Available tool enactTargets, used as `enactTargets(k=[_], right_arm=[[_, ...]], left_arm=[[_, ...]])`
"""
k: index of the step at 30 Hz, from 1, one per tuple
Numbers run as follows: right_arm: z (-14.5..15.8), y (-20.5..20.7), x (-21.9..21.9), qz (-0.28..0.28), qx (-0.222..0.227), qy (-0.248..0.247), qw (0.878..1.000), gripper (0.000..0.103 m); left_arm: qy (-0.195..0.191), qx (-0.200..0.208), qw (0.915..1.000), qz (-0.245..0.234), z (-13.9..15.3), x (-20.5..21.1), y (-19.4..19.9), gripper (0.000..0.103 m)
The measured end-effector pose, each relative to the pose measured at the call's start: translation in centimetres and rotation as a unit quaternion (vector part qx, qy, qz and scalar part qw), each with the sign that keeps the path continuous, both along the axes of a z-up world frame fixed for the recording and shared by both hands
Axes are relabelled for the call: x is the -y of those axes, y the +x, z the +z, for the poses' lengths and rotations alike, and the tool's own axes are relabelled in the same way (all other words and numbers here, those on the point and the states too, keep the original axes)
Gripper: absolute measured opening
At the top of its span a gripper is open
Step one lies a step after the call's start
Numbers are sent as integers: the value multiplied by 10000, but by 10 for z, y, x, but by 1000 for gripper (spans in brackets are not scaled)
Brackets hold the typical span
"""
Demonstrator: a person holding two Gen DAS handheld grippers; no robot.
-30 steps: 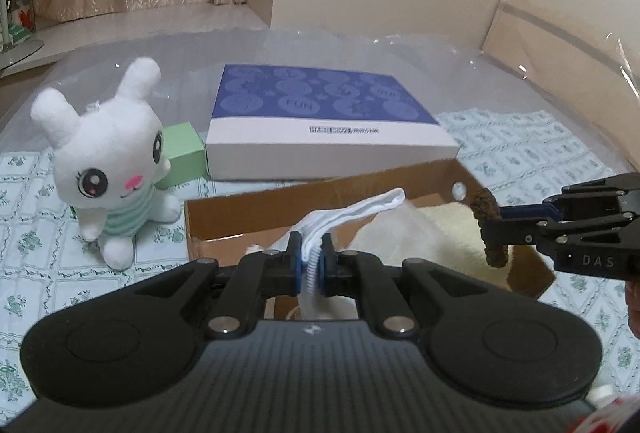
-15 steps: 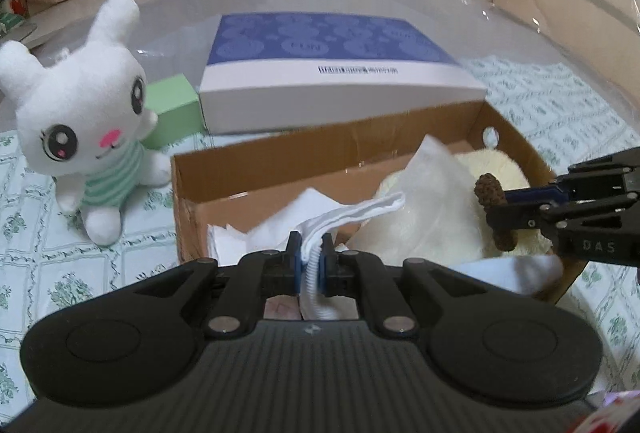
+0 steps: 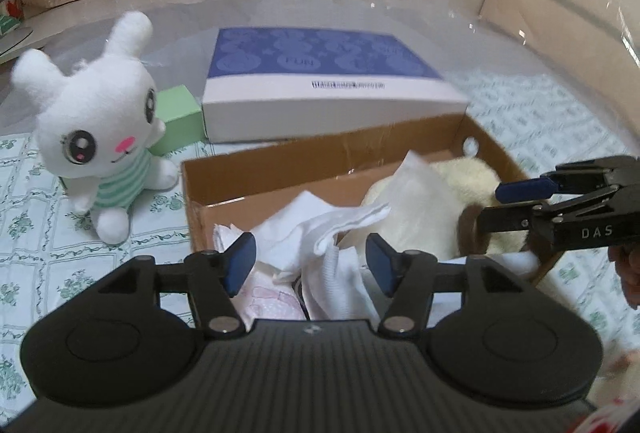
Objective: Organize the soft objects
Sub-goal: 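Open both grippers over the box to drop the cloth and ring, then withdraw both grippers from the box back over the bed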
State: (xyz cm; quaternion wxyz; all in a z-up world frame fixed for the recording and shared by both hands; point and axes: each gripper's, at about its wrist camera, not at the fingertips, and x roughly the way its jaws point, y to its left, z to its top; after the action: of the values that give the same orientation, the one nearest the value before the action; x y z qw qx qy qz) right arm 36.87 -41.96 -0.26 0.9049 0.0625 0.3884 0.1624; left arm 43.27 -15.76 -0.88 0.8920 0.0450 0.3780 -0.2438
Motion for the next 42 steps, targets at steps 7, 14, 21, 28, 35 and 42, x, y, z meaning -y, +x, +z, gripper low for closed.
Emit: enactTargets(k=[7,14,21,28,35,42], right_arm=[[36,-31,10,-364,335,-56,9988,52],[62,-81,19,-700,511,-239,9959,56],[70,-154,17,-855,448,-580,9936,57],[63,-241,3,-947,374,-392,9940,57],[54,-309,-29,-891,365,-104,9953,58],[46,-350,-67,-796,403,103,9960,58]], left_arm=[[-103,207,9996,186,34,-27,-29,57],[-230,327,9981,466,56,-56,-74,57],[-268,434,9966,652,66,-81,-136,57],[-489,349,9955,737,55,-96,-215,58],[-596,342,9956,641,40,-85,-288,60],[-685,324,9936,834,28,-82,-347,63]])
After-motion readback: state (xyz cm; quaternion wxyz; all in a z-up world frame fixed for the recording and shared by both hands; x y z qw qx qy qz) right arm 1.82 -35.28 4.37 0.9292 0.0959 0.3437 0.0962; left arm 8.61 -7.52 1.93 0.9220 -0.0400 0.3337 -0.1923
